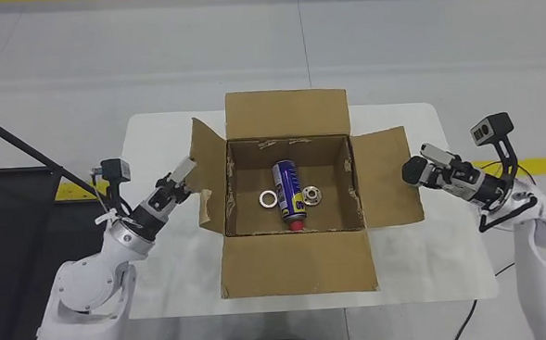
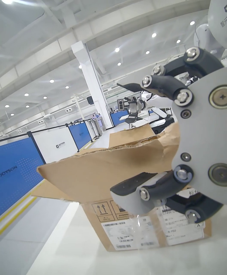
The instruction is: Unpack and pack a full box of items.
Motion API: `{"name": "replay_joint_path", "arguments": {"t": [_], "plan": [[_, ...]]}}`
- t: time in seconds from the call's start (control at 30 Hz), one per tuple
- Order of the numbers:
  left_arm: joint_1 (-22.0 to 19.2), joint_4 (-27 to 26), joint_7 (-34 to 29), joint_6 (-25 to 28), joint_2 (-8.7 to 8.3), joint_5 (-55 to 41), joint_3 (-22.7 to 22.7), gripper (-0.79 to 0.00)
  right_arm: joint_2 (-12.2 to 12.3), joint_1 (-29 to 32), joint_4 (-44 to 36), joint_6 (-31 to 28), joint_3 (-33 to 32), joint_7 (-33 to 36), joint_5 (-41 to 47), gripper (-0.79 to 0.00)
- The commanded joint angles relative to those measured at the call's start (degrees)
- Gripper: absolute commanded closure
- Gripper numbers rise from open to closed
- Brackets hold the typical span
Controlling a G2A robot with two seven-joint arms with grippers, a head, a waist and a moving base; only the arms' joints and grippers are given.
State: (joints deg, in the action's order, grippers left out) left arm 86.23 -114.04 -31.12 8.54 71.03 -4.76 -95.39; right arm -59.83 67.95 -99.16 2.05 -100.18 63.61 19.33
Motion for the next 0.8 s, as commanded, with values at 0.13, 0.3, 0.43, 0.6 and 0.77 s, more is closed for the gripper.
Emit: {"name": "replay_joint_path", "arguments": {"t": [0.13,0.3,0.43,0.6,0.77], "plan": [[-0.94,-0.48,-2.18,-1.21,-0.35,-0.60,0.03,-0.785,0.58,0.05,1.17,2.29,-0.48,2.81,2.15,-0.785],[-2.90,0.45,-5.39,-2.49,-0.70,-0.01,1.39,-0.785,1.05,-0.10,2.52,2.48,-0.59,3.07,1.58,-0.785],[-4.16,1.08,-6.55,-2.45,-0.84,-0.57,2.47,-0.785,1.13,0.81,2.35,0.28,-1.94,0.98,3.71,-0.785],[-5.76,0.79,-7.85,-3.02,-1.02,0.13,4.44,-0.785,1.81,2.43,1.33,1.69,-4.70,-2.91,-1.45,-0.785],[-6.99,-0.07,-8.86,-3.90,-1.19,2.14,6.98,-0.785,2.37,3.31,2.25,3.73,-6.01,-4.59,-4.45,-0.785]]}}
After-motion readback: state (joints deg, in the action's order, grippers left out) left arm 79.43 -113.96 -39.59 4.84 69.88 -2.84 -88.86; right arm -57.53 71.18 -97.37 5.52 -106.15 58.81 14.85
